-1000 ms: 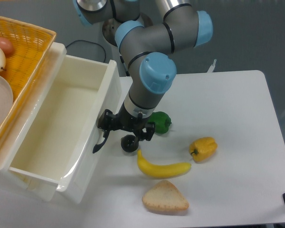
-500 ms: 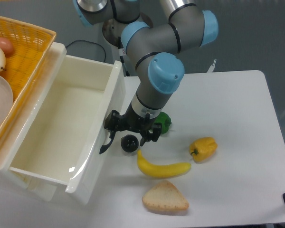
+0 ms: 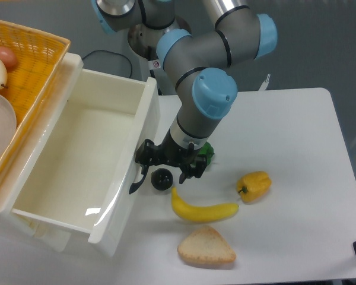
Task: Slide the top white drawer open
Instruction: 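Continue pulling the drawer fully open along its slide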
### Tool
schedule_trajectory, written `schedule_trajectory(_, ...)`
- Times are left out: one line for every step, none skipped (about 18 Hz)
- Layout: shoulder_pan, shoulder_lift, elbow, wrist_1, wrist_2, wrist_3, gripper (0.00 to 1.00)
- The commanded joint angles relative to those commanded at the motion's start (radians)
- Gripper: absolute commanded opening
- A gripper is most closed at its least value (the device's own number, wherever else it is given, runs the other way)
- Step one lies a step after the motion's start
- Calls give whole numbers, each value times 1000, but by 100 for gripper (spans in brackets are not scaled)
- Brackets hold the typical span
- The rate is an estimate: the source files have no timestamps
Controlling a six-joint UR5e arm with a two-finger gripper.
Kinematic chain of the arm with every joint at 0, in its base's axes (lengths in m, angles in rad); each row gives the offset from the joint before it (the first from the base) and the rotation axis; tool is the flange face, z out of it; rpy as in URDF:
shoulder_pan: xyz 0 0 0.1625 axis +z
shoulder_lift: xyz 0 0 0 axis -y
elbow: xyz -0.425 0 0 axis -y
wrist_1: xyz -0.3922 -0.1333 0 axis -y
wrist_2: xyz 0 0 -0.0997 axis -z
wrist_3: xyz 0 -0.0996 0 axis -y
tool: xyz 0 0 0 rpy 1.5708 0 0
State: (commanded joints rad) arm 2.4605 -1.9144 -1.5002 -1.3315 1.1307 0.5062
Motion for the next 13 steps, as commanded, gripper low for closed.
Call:
schedule_trajectory(0, 0, -3, 0, -9, 0, 100)
schedule_trajectory(2, 0, -5, 0, -11, 0, 100)
schedule_trajectory(0, 0, -5, 0, -11, 0, 100)
schedule_trajectory(2, 0, -5, 0, -12, 0, 100)
schedule_trajectory(3, 0, -5, -2, -11, 0, 100)
schedule_trajectory(8, 0, -5, -2, -12, 0, 100)
schedule_trajectory(8, 0, -5, -2, -14, 0, 100)
schedule_trajectory(12, 0, -5, -3, -14, 0, 100)
schedule_trajectory(17, 0, -5, -5, -15, 0, 100)
schedule_trajectory(17, 0, -5, -5, -19, 0, 100)
schedule_trajectory(17, 2, -5, -5, -26, 0, 100)
schedule_trajectory(24, 2, -5, -5, -34, -2, 100)
schedule_trajectory(32, 2, -5, -6, -45, -2, 100)
